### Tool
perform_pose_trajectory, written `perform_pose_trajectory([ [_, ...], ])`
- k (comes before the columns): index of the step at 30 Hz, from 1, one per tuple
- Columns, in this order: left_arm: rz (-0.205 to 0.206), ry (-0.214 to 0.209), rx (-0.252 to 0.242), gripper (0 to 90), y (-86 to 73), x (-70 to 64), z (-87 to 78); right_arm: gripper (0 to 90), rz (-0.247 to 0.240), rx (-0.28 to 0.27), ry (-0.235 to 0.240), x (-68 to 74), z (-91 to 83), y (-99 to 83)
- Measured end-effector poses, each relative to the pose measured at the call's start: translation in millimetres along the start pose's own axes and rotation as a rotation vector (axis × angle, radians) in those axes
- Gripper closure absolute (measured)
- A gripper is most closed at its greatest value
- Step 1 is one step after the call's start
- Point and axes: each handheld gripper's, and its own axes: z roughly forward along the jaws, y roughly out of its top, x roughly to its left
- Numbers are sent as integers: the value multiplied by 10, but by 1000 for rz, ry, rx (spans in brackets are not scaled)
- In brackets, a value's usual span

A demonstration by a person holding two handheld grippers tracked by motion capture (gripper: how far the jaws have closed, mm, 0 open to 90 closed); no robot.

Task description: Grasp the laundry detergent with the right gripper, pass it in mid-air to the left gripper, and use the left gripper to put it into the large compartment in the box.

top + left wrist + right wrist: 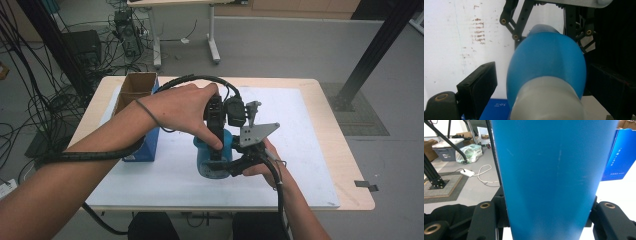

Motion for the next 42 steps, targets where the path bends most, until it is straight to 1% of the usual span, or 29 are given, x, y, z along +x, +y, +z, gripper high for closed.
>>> perform_pose_trajectory([
  [2,8,2,2,124,10,-2,0,444,-3,-3,0,-3,0,2],
  [4,-2,0,-1,124,10,-6,4,444,-6,-4,1,0,0,6],
  [7,1,2,6,128,28,-9,2,444,-6,-3,2,4,5,13],
  [11,5,6,13,191,39,-20,2,443,-4,-4,1,6,9,9],
  [16,3,7,21,218,55,-25,0,443,-4,-5,5,5,9,12],
  [19,4,5,27,289,66,-23,3,443,-4,-7,4,8,8,10],
  [20,14,5,35,298,79,-19,4,443,-5,-8,5,5,8,8],
  [24,14,6,34,359,79,-26,12,443,-3,-10,2,11,3,7],
  [30,18,1,39,368,90,-13,-2,443,-6,-11,2,13,-2,8],
  [32,12,-2,28,369,68,-9,0,443,-6,-12,2,14,-6,9],
  [34,9,-6,32,370,69,-1,-8,443,-4,-11,4,13,-10,11],
  [42,2,4,31,372,83,-35,-26,442,-6,-20,6,16,-19,2],
])
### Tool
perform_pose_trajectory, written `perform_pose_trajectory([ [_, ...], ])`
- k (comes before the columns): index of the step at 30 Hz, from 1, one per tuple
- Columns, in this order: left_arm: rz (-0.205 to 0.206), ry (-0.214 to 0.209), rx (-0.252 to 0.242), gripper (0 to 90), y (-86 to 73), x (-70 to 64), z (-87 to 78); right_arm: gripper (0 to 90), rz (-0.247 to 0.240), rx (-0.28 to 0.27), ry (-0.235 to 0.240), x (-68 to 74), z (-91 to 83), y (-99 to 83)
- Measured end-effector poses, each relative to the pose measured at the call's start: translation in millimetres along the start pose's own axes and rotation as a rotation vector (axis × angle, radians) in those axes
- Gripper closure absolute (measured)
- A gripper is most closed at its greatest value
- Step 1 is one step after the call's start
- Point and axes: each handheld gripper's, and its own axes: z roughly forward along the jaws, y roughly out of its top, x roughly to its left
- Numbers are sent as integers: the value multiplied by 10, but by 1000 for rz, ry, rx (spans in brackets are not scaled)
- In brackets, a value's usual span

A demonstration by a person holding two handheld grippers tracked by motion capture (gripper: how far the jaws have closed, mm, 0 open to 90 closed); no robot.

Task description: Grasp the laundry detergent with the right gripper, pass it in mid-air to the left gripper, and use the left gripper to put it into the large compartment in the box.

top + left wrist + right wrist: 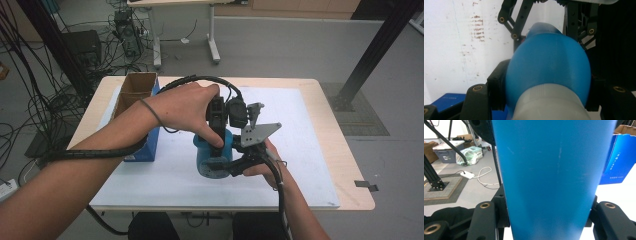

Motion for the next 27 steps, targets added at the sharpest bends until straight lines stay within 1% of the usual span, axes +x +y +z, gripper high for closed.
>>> perform_pose_trajectory([
  [4,-10,-5,1,371,1,11,-7,442,2,-8,1,-4,-2,-10],
  [21,-13,-6,2,371,14,19,-28,441,4,-22,4,-8,-5,-26],
  [26,-21,-5,-4,371,7,11,-34,441,2,-26,6,-15,-10,-32],
  [27,-21,-6,1,371,16,15,-39,440,3,-27,6,-15,-11,-33],
])
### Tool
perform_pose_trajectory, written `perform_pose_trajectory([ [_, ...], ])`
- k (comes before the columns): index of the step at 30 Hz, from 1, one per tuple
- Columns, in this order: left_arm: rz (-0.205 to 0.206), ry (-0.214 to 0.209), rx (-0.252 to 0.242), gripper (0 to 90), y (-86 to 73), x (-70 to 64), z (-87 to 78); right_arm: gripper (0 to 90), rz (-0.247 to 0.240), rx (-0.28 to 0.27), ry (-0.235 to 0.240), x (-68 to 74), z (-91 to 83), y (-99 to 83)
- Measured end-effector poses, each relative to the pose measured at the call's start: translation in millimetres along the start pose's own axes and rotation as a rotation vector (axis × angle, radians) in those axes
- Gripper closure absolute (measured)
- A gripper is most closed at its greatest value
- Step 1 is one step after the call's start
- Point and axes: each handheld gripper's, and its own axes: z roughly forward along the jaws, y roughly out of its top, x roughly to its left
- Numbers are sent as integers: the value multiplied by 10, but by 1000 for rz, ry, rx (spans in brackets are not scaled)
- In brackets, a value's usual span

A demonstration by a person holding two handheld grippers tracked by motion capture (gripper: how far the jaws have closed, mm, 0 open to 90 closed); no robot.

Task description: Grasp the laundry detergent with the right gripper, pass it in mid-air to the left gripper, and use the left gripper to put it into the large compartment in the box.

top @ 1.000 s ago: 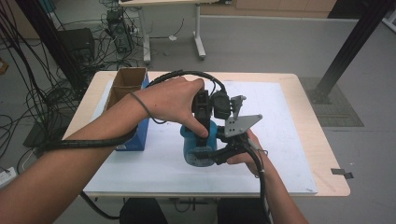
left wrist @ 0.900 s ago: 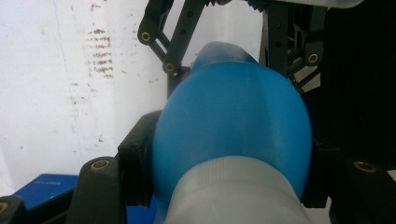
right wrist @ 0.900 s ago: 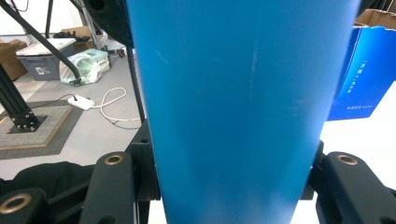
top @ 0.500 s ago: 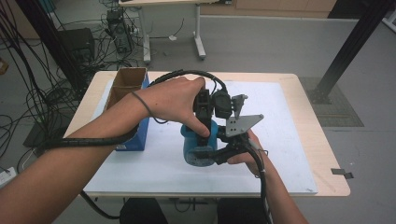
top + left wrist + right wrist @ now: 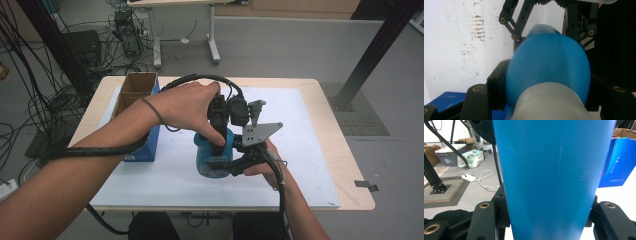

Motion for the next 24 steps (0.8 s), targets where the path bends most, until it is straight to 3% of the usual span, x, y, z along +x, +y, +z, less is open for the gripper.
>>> perform_pose_trajectory([
  [24,-4,0,-18,371,-37,12,-14,440,6,-14,0,-2,-1,-19],
])
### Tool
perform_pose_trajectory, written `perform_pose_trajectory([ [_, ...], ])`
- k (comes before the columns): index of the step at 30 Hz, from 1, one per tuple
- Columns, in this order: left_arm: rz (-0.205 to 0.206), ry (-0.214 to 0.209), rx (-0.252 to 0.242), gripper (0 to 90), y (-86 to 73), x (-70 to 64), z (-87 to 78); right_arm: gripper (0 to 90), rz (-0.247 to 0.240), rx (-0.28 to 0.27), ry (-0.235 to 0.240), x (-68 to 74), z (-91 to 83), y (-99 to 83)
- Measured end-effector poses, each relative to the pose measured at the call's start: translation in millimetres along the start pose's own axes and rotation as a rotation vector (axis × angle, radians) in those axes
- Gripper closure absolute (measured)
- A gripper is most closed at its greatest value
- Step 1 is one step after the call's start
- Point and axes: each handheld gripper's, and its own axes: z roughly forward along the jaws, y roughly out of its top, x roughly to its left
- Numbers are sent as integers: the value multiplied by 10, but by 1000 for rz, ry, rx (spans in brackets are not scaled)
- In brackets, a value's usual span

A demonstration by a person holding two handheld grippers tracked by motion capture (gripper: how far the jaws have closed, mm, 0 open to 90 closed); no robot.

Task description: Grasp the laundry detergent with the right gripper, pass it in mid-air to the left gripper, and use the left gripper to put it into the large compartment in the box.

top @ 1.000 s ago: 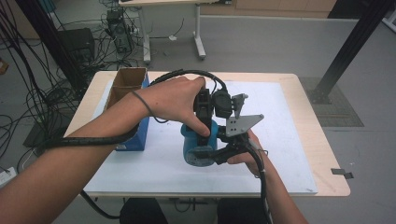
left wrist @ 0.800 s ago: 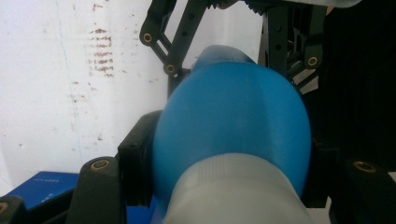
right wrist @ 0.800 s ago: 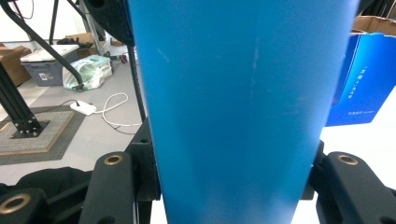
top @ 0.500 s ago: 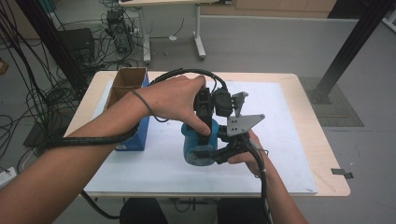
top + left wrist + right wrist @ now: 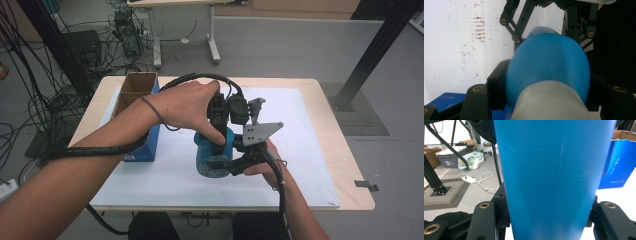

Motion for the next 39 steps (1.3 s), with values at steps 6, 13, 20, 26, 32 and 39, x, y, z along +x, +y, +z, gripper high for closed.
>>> perform_pose_trajectory([
  [6,-1,2,1,371,-1,-5,-2,440,1,1,0,0,4,0],
  [13,1,2,4,371,11,-8,-9,439,-1,-3,0,1,3,-4],
  [20,-2,4,5,371,13,-9,-14,439,-1,-7,0,-4,4,-9],
  [26,-7,0,3,371,11,-6,-3,438,0,-5,2,-4,5,-9],
  [32,-8,2,-4,370,-2,-6,6,438,0,-6,2,-7,8,-17],
  [39,-4,-1,4,371,4,7,-4,438,1,-7,2,-10,13,-15],
])
